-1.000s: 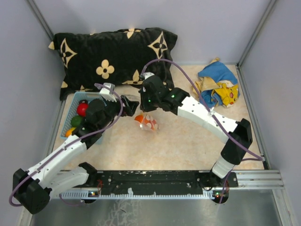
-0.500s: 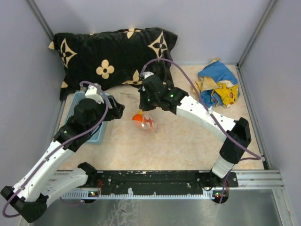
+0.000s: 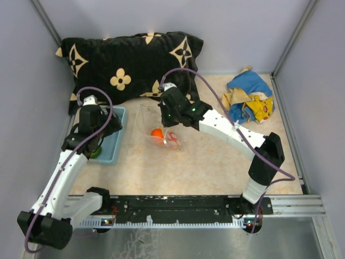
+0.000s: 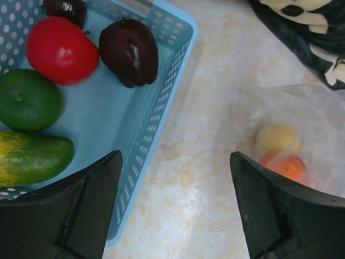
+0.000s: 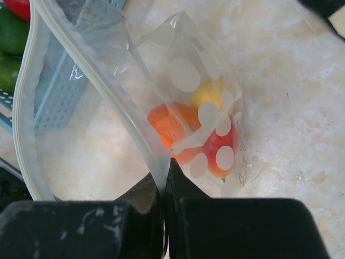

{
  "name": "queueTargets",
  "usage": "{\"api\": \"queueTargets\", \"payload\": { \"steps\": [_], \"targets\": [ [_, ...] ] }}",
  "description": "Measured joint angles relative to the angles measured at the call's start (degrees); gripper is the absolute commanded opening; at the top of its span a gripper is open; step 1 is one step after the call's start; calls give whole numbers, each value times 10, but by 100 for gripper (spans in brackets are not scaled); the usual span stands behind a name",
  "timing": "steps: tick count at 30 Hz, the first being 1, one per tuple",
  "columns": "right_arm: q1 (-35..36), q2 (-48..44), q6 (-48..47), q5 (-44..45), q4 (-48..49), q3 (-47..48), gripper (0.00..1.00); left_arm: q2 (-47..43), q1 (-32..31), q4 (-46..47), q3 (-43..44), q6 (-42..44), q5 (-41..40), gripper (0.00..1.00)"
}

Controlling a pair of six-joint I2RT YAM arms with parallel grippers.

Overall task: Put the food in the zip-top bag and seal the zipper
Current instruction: Pick up the fake fruit from the bin.

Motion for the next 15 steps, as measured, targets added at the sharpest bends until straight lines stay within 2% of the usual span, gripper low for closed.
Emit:
{"api": "queueTargets", "payload": {
  "steps": [8,15],
  "targets": [
    [0,0,-12,10,8,-2,0,78,96,30,0,13,80,87],
    [0,0,-15,22,14,-2,0,183,167,59,22,31,102,84]
  ]
}}
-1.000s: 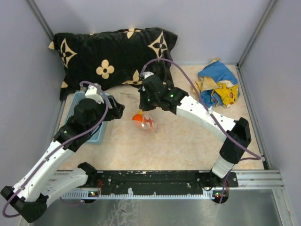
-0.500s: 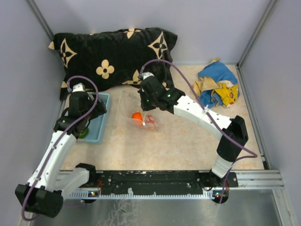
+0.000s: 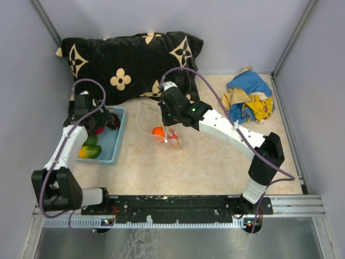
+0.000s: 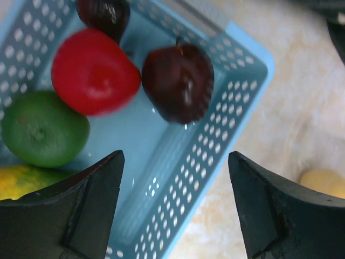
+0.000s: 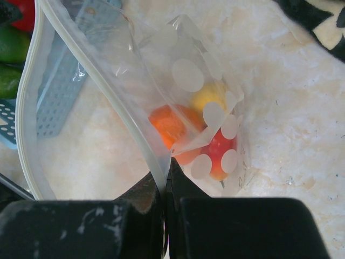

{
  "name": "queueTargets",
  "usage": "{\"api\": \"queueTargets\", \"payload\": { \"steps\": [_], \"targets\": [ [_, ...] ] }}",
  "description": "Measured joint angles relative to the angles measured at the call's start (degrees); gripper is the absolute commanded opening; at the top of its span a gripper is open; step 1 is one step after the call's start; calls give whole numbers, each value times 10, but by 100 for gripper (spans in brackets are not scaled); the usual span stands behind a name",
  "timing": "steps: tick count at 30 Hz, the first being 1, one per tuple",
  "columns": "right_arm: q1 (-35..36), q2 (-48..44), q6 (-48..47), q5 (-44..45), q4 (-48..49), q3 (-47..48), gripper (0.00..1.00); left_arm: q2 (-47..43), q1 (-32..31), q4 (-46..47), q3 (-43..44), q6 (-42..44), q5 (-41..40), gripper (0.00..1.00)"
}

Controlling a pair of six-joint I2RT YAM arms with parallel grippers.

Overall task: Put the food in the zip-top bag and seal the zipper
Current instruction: Pick up the fake fruit from the bin.

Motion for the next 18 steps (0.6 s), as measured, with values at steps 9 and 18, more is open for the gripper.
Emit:
{"api": "queueTargets", "payload": {
  "steps": [9,18],
  "targets": [
    [0,0,-3,2,3,0,0,179,16,12,142,15,2,84],
    [0,6,-3,4,4,0,0,297,17,-16,205,26,8,89]
  ]
}}
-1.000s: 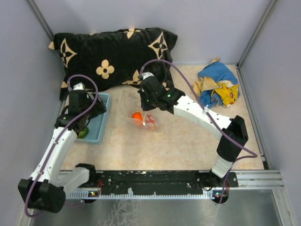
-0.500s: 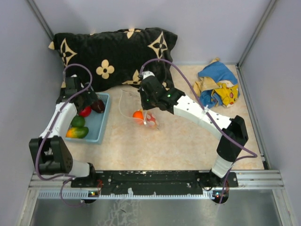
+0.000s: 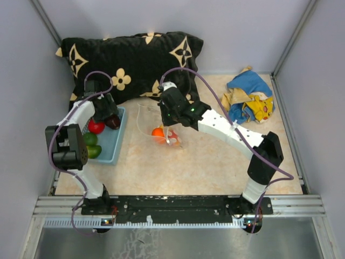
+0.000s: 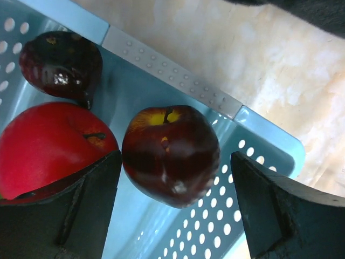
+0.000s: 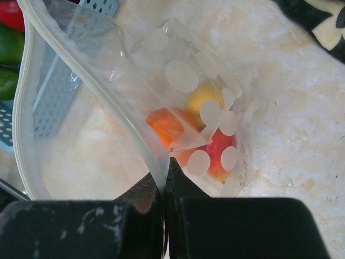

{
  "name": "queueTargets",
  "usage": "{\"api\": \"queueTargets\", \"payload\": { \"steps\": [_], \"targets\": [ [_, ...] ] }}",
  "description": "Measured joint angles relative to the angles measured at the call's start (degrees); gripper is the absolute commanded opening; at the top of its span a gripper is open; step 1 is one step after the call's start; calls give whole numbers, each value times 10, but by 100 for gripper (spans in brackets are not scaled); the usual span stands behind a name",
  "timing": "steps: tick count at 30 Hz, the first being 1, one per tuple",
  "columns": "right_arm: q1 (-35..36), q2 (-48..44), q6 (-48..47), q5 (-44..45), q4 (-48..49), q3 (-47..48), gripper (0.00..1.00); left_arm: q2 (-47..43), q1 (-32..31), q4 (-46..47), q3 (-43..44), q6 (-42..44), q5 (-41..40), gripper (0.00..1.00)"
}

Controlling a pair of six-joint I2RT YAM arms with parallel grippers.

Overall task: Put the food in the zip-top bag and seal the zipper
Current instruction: Pick up the fake fruit from the bin.

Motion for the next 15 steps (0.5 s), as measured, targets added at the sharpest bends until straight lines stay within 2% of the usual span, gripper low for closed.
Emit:
{"api": "queueTargets", "payload": {
  "steps": [15],
  "targets": [
    [0,1,1,-1,0,0,0,66,1,-12,5,17,32,91]
  ]
}}
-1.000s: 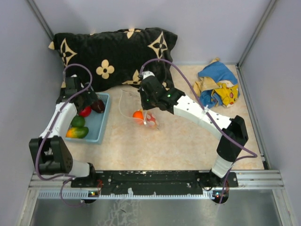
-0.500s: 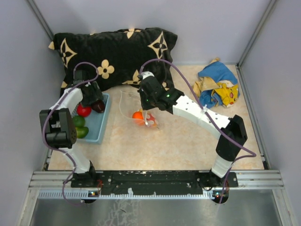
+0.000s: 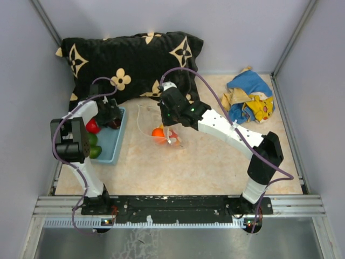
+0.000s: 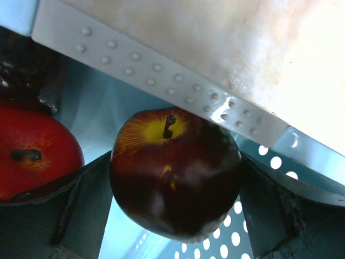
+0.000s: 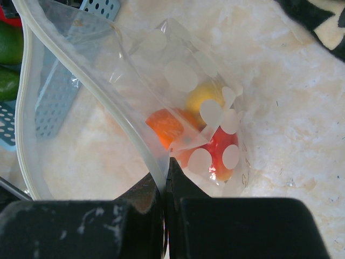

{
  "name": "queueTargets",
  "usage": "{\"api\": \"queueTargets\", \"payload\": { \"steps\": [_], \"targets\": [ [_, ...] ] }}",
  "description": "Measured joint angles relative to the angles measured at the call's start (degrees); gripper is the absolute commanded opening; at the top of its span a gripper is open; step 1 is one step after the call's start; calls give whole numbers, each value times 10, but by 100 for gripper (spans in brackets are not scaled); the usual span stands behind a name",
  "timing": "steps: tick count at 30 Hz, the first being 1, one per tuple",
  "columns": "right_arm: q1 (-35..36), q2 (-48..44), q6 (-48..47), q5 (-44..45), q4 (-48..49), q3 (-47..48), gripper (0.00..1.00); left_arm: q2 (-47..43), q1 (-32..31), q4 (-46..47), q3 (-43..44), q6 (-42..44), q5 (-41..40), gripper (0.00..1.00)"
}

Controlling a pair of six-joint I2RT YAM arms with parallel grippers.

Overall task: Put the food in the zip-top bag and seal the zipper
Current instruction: Pick up the fake fruit from the bin, then place the fake fruit in the zipper food storage bag.

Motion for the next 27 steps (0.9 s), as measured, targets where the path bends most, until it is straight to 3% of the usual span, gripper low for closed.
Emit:
{"api": "queueTargets", "payload": {
  "steps": [13,27],
  "targets": [
    [0,12,0,-3,6,0,0,-12,0,-1,-6,1,31,69],
    [0,19,1,10,-3,0,0,-273,0,25,-83,-2,63,65]
  ]
}}
